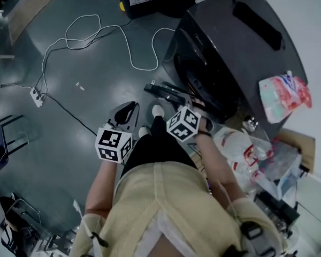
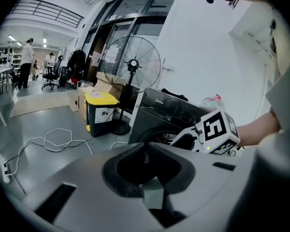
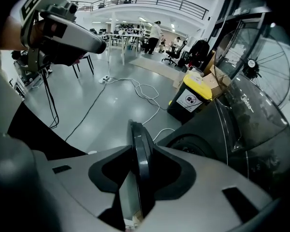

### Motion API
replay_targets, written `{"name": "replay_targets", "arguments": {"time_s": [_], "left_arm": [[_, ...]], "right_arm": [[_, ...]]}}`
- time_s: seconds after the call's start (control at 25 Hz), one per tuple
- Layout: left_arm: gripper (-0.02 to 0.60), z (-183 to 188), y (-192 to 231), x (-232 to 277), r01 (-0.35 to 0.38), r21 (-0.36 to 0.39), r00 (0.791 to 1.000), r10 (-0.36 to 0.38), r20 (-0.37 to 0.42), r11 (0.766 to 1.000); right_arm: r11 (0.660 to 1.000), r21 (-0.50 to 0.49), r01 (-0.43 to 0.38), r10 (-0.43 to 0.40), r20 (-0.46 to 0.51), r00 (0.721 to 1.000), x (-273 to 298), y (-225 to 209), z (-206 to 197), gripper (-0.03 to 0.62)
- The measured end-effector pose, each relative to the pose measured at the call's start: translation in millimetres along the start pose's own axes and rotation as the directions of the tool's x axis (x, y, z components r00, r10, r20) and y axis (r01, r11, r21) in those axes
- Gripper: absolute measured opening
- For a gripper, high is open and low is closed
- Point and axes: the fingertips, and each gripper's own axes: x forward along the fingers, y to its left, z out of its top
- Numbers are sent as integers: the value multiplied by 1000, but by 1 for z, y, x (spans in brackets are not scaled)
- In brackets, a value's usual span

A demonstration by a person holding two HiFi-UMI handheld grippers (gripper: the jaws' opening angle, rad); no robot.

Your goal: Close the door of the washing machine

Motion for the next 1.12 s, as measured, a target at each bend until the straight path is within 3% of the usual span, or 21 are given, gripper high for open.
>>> {"name": "replay_targets", "arguments": {"time_s": [0.68, 1.12], "left_arm": [[32, 33, 7, 63, 18, 4, 1000, -18, -25, 1000], [32, 38, 8, 86, 20, -12, 998, -21, -55, 1000]], "right_arm": [[996, 79, 31, -30, -12, 999, 17, -63, -1, 129], [987, 98, 125, -125, -8, 992, 26, -101, -8, 130]]}}
